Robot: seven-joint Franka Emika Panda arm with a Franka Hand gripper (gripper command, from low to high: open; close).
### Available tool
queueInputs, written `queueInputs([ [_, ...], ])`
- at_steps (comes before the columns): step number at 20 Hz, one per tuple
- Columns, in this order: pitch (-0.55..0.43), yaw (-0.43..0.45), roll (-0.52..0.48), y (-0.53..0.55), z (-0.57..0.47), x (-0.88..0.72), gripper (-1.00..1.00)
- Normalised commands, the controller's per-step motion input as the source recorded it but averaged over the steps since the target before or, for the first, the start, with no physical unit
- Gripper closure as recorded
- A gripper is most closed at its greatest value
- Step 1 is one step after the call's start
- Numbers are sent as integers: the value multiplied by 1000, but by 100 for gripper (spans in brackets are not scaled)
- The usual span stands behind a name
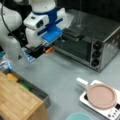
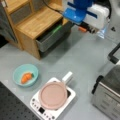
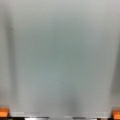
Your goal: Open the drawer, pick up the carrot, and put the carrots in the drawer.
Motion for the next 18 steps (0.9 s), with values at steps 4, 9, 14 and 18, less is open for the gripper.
queueInputs([
  [4,152,27,58,14,-41,-40,-100],
  [9,138,-10,60,-35,-32,-30,-100],
  [14,86,-4,71,-167,-45,-7,-100],
  [18,56,39,71,-271,-72,-18,-100],
])
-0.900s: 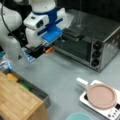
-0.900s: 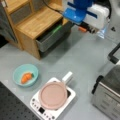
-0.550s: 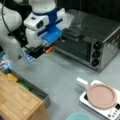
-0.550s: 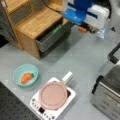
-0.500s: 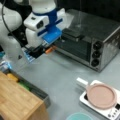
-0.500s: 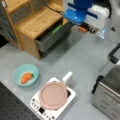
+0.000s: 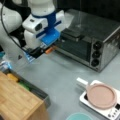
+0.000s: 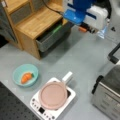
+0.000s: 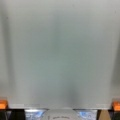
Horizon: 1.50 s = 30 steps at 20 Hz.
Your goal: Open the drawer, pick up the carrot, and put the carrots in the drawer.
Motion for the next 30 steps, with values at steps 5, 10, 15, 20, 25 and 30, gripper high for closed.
queueInputs([
  [5,11,101,52,-355,-150,-25,-100],
  [10,-28,131,8,-350,-190,-6,-100],
  [15,-75,119,-32,-247,-242,34,-100],
  [20,-83,115,-52,-143,-192,45,-100],
  [25,-84,139,-51,-187,-157,38,-100],
  [30,-70,155,-38,-271,-94,-1,-100],
])
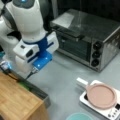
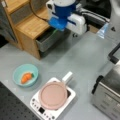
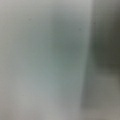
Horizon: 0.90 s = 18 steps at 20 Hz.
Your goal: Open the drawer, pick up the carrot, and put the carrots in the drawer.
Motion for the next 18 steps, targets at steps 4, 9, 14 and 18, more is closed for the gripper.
queueInputs([
  [4,-54,136,-41,-284,-46,-20,-100],
  [9,-44,119,-56,-191,-47,-12,-100],
  [14,-47,117,-58,-101,-108,4,-100],
  [18,-61,115,-42,-89,-188,-11,-100],
])
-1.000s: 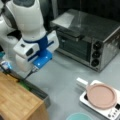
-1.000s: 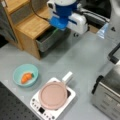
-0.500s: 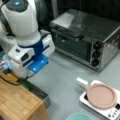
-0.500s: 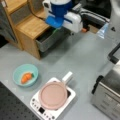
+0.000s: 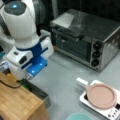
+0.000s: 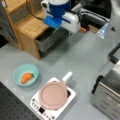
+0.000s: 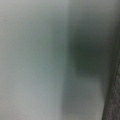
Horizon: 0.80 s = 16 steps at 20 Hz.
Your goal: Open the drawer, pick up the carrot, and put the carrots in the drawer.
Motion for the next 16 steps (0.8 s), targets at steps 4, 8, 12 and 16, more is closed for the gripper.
queueInputs([
  [4,-68,100,-21,-97,-173,-75,-100],
  [8,-85,86,-25,-104,-99,-145,-100],
  [12,-99,79,-50,-98,-29,-244,-100],
  [16,-87,63,-79,-66,-3,-413,-100],
])
